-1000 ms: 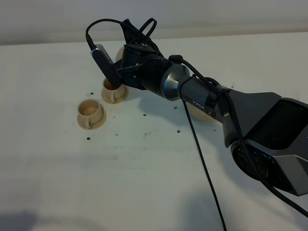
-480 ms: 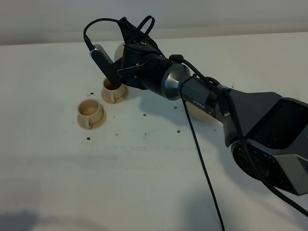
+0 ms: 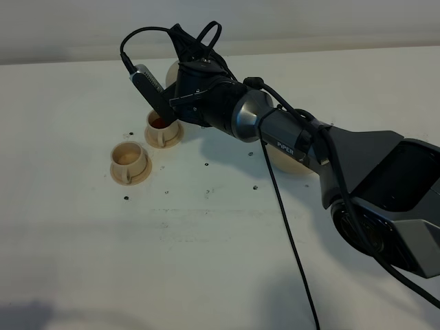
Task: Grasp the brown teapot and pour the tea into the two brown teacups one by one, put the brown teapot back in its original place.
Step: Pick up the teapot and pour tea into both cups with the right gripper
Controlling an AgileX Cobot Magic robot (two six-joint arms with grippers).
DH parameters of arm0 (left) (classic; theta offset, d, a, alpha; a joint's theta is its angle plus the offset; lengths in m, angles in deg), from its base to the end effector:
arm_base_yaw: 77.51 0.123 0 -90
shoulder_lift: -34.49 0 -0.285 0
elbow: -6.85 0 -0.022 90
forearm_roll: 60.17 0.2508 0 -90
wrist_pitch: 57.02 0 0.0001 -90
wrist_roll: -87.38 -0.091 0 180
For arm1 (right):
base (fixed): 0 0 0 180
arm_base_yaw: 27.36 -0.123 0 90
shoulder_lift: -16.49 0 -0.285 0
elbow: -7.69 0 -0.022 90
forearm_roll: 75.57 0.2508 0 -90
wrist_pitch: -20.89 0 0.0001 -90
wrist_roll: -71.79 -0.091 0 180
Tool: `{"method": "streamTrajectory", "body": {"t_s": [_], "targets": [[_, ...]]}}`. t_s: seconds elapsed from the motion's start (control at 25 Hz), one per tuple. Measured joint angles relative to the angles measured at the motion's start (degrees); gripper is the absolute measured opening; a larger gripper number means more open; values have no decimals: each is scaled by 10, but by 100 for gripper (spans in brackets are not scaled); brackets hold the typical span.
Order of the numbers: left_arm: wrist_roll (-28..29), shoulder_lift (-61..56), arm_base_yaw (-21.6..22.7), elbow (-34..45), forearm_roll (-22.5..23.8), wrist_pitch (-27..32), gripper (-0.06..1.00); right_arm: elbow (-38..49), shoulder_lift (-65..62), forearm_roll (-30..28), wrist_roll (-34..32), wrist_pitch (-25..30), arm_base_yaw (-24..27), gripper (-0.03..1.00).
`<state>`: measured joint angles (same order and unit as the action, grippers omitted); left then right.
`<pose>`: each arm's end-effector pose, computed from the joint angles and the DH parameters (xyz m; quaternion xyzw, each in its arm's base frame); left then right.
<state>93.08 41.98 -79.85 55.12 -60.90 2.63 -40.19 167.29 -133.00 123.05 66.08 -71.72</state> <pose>-0.0055 -0.0008 0.2803 -0.0246 0.8449 -0.0438 0.5325 0.4333 0.3476 0.1792 -0.7806 0.3945 -0.4345 0.2152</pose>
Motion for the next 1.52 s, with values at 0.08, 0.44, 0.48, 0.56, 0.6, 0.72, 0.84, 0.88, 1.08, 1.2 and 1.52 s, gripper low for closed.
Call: {"method": "streamTrajectory", "body": {"t_s": [0.08,0.44,0.48,0.56,0.6,0.72,0.84,0.88,1.08,1.2,1.52], "targets": [[0,0,0,0,0,0,52,0,0,-1,1,-1,0,13],[0,0,0,0,0,0,52,0,0,-12,5,-20,0,13],[0,0,0,0,0,0,52,0,0,-14,5,-21,0,13],[0,0,0,0,0,0,52,0,0,-19,5,-23,0,13],[0,0,0,0,0,0,52,0,0,-21,5,-24,0,13],[0,0,0,0,0,0,52,0,0,-22,5,-24,0,13],[0,0,0,0,0,0,52,0,0,-26,5,-25,0,13],[0,0,0,0,0,0,52,0,0,-29,5,-25,0,13],[0,0,0,0,0,0,52,0,0,-34,5,-26,0,13],[0,0,0,0,0,0,52,0,0,-34,6,-26,0,13],[0,0,0,0,0,0,52,0,0,-12,9,-14,0,13]]}}
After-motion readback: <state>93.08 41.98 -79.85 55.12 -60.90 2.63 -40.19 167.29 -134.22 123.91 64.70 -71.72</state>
